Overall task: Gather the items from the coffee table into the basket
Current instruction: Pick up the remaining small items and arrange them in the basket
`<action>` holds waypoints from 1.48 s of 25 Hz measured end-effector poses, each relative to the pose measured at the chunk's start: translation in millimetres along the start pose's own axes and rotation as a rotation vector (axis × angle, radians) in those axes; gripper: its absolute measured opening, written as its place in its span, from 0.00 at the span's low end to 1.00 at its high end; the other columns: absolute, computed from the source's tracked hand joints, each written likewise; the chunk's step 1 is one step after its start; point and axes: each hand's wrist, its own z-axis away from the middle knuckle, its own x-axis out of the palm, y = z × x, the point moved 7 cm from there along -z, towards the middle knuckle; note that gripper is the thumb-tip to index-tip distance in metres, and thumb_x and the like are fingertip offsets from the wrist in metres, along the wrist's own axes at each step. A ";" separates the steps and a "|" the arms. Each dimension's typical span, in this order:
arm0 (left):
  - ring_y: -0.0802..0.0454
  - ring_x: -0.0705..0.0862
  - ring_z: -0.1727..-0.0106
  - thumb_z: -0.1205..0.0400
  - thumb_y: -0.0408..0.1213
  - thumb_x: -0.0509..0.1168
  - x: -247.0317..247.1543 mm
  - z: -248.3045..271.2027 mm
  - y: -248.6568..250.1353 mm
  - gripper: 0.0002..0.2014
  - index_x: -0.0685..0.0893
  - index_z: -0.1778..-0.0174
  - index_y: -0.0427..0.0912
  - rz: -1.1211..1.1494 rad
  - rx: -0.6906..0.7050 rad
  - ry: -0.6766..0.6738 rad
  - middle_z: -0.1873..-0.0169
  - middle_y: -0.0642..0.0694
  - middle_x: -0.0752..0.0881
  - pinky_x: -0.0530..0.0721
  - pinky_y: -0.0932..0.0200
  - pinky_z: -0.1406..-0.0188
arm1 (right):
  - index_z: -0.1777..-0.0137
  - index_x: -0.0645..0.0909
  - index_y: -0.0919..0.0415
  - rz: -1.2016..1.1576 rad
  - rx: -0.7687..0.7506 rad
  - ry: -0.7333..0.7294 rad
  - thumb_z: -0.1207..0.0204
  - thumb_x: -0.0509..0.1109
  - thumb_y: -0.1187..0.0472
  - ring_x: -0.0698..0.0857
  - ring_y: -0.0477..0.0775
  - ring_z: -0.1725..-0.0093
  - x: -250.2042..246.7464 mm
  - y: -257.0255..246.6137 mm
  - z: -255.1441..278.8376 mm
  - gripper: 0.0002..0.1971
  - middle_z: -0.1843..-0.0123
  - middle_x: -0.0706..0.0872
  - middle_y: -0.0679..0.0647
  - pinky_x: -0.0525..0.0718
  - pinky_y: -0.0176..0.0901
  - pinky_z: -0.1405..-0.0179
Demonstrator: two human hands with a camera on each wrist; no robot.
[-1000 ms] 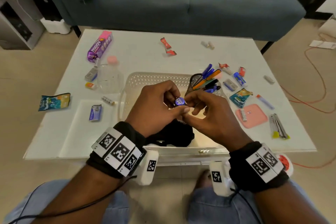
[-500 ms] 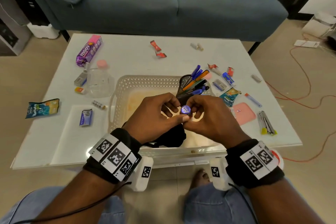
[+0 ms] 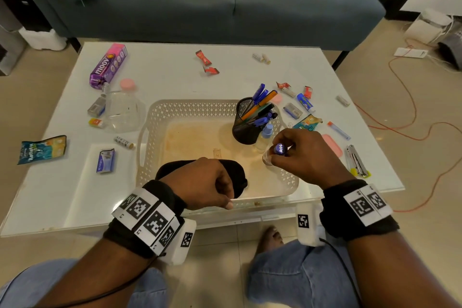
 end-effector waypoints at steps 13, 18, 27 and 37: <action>0.65 0.89 0.55 0.24 0.46 0.79 3.5 -3.6 -4.6 0.05 0.95 0.57 0.51 0.033 -0.008 -0.014 0.59 0.59 0.93 0.88 0.58 0.44 | 0.43 0.88 0.53 0.155 0.086 -0.019 0.27 0.78 0.48 0.87 0.54 0.51 16.0 1.9 -10.0 0.16 0.50 0.91 0.53 0.82 0.45 0.56; 0.65 0.89 0.55 0.24 0.45 0.79 3.8 -4.2 -4.2 0.05 0.95 0.56 0.50 0.037 0.005 -0.019 0.59 0.58 0.93 0.88 0.58 0.44 | 0.39 0.85 0.50 0.139 0.050 0.235 0.26 0.79 0.48 0.83 0.46 0.51 -19.6 -25.1 4.8 0.17 0.48 0.88 0.44 0.78 0.43 0.56; 0.63 0.90 0.57 0.21 0.49 0.76 -83.9 41.1 -23.2 0.06 0.93 0.54 0.52 0.128 -0.001 0.235 0.58 0.57 0.92 0.88 0.61 0.50 | 0.46 0.86 0.47 0.032 -0.254 -0.244 0.23 0.76 0.46 0.80 0.39 0.61 88.6 -86.4 -17.9 0.10 0.50 0.88 0.42 0.85 0.44 0.57; 0.37 0.85 0.37 0.18 0.44 0.72 -275.6 30.7 -224.6 0.17 0.85 0.35 0.44 -0.176 -0.453 0.801 0.39 0.39 0.87 0.82 0.47 0.34 | 0.45 0.86 0.47 0.004 -0.249 -0.354 0.24 0.78 0.47 0.82 0.38 0.58 107.9 -78.5 -18.1 0.11 0.53 0.87 0.42 0.77 0.30 0.60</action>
